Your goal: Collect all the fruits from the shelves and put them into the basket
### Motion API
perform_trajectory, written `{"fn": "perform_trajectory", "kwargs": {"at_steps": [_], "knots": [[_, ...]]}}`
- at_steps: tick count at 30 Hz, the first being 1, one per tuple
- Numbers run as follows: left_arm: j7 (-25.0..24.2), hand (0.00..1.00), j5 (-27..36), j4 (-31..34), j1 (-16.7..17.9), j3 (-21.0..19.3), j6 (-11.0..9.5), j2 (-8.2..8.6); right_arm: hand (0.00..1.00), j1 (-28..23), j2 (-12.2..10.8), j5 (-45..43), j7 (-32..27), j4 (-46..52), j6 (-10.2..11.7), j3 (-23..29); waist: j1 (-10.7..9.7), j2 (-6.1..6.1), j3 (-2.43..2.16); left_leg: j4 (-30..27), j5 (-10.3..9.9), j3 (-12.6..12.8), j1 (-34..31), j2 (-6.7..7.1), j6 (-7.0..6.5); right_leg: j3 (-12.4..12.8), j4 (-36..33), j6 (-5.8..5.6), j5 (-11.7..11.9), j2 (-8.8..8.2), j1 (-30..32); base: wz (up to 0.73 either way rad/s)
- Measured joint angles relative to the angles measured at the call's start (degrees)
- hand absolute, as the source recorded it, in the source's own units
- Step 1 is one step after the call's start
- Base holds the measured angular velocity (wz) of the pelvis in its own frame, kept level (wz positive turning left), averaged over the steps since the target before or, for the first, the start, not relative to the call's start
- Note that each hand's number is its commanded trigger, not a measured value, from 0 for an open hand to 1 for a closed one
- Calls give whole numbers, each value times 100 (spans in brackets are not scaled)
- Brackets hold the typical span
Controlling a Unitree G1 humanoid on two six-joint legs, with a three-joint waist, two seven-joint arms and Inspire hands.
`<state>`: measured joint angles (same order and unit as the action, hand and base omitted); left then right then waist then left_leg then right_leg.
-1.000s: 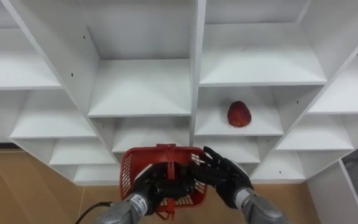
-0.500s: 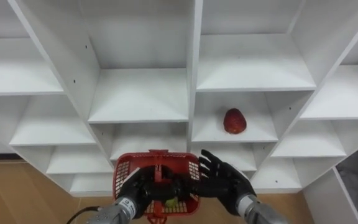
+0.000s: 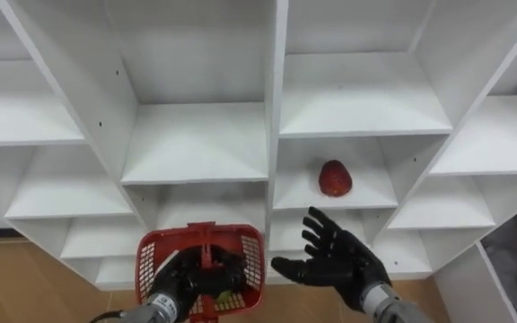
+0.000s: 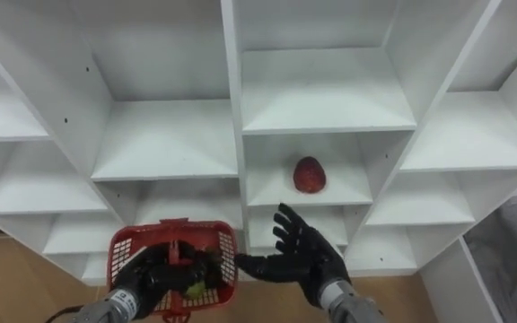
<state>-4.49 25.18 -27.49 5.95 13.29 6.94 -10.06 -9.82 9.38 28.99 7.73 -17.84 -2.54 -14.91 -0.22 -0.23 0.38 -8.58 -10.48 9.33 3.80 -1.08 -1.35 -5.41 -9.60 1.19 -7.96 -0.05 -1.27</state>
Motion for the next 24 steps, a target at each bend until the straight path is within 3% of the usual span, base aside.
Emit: {"fn": "perform_trajectory", "kwargs": {"at_steps": [8,13,24], "knots": [[57,100,-90,55,139,-80,-118,26,0,-307,33,-131,34,485,3,103,-40,-23,12,13,-36,13,81,-17,18,71,-8,6,-10,26,-7,-4],[188,100,-111,55,176,-89,-275,19,0,-322,34,-464,-325,526,29,229,-113,-32,6,9,-36,17,91,-17,18,62,-7,7,-10,27,-55,0],[177,100,-110,54,228,-180,-287,40,0,-377,22,-1819,-1314,795,154,720,-122,-12,-1,12,-37,23,113,-13,19,66,6,7,-10,31,-70,0]]}}
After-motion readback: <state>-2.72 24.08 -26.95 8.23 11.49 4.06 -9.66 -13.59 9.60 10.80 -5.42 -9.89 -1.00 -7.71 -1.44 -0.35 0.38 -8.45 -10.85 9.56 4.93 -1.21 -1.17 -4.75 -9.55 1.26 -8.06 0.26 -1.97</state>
